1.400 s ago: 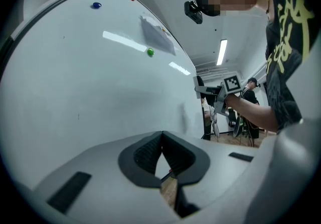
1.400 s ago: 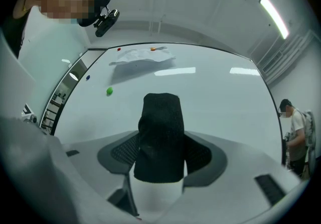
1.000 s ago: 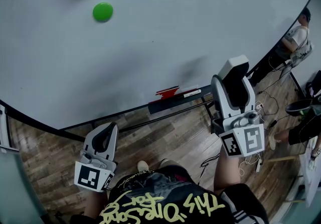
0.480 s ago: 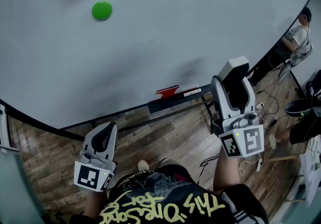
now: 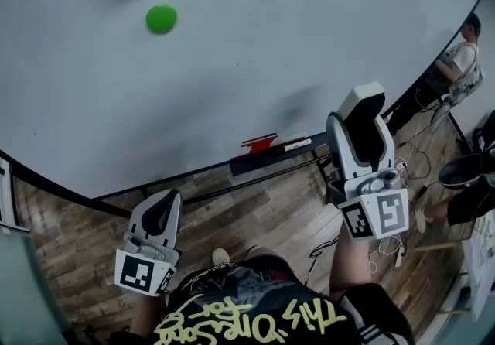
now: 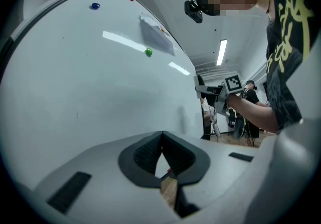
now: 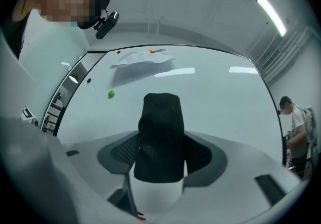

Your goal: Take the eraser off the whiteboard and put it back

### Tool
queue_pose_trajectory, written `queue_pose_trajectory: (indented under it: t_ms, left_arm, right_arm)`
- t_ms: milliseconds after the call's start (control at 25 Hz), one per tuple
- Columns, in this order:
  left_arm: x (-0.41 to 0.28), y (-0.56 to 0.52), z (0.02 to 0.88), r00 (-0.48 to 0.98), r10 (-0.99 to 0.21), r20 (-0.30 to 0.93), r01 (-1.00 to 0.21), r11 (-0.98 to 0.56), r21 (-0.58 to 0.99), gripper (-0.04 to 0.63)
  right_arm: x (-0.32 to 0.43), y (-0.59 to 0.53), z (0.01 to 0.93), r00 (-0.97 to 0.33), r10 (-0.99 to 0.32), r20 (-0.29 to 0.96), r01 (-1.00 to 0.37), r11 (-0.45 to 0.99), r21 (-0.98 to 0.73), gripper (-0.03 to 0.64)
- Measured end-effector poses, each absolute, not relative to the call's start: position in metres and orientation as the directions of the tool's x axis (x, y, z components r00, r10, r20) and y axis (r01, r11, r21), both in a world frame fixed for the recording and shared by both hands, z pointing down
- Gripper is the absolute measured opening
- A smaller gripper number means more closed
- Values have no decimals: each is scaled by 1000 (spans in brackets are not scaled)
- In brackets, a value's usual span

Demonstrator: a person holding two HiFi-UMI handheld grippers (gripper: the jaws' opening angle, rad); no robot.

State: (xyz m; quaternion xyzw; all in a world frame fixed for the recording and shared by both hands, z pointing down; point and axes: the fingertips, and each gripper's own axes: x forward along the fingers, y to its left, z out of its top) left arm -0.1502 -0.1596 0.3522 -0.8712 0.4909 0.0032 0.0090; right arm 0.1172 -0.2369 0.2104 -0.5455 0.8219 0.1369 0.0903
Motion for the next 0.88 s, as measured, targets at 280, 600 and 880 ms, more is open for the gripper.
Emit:
queue_pose_trajectory:
  t_ms: [280, 600, 880]
  left_arm:
    - [-156, -158, 353, 499, -867, -17, -867, -499, -3, 8]
    - [-166, -158, 353, 474, -880, -16, -880, -474, -24, 8]
    - [-169, -156, 348, 463, -886, -29, -886, -463, -9, 8]
  right_arm:
    - [112, -246, 194, -401, -861, -314, -916, 370, 155, 259]
    - [113, -263, 179, -398, -855, -332, -917, 364, 162, 259]
    - [107, -269, 169, -405, -850, -337, -914, 364, 182, 259]
